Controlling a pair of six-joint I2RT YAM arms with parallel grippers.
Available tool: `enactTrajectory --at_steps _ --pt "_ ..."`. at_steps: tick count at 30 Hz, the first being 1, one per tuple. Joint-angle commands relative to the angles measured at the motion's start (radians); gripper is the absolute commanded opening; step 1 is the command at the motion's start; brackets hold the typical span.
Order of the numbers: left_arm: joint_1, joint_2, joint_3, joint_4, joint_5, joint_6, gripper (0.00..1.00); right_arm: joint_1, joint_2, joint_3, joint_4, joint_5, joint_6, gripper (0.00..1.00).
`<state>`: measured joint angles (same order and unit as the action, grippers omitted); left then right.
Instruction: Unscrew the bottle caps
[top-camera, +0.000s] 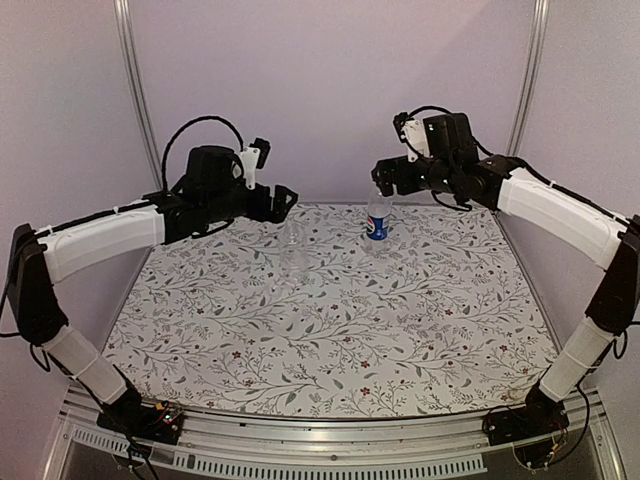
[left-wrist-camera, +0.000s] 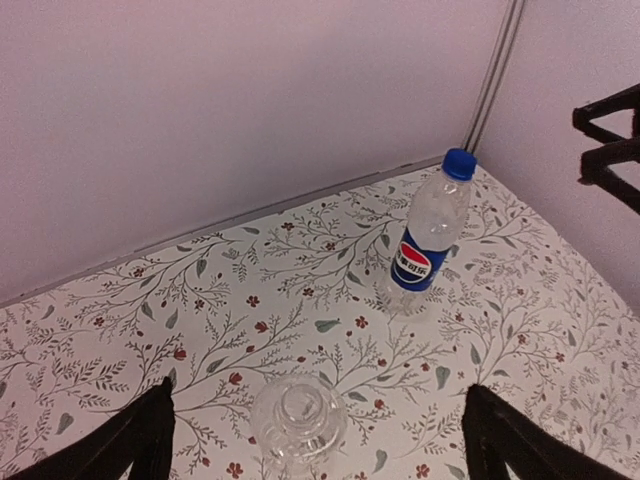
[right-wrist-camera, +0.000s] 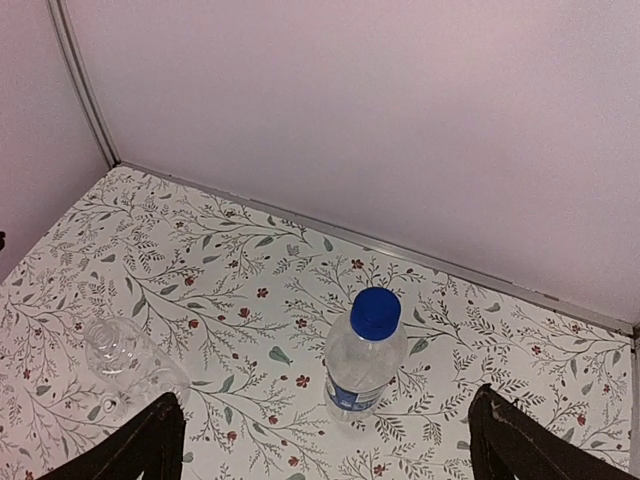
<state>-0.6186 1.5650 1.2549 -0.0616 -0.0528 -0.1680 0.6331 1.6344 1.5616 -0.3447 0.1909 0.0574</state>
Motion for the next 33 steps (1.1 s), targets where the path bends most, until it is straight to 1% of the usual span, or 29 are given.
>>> enactTrajectory --at_steps 1,7,14,19,26,33 --pt "0.01 -0.068 -0.036 0.006 0.043 -0.031 1.0 -0.037 0.132 0.128 -0.061 0.014 -0.012 0.97" --pt "0.01 -0.129 -0.069 -0.002 0.045 -0.018 1.0 -0.082 0.289 0.264 -0.098 -0.03 -0.004 0.92" --pt "0.01 -0.155 -0.085 -0.008 0.045 0.014 1.0 -0.105 0.383 0.327 -0.087 -0.077 -0.004 0.82" --pt "0.009 -0.151 -0.089 -0.005 0.074 0.015 1.0 -0.108 0.415 0.34 -0.081 -0.096 -0.009 0.74" --pt "0.009 -0.158 -0.093 -0.003 0.066 0.02 1.0 -0.11 0.434 0.342 -0.057 -0.083 -0.014 0.63" --pt "0.01 -0.157 -0.095 -0.001 0.07 0.02 1.0 -0.111 0.447 0.342 -0.033 -0.076 -0.021 0.54"
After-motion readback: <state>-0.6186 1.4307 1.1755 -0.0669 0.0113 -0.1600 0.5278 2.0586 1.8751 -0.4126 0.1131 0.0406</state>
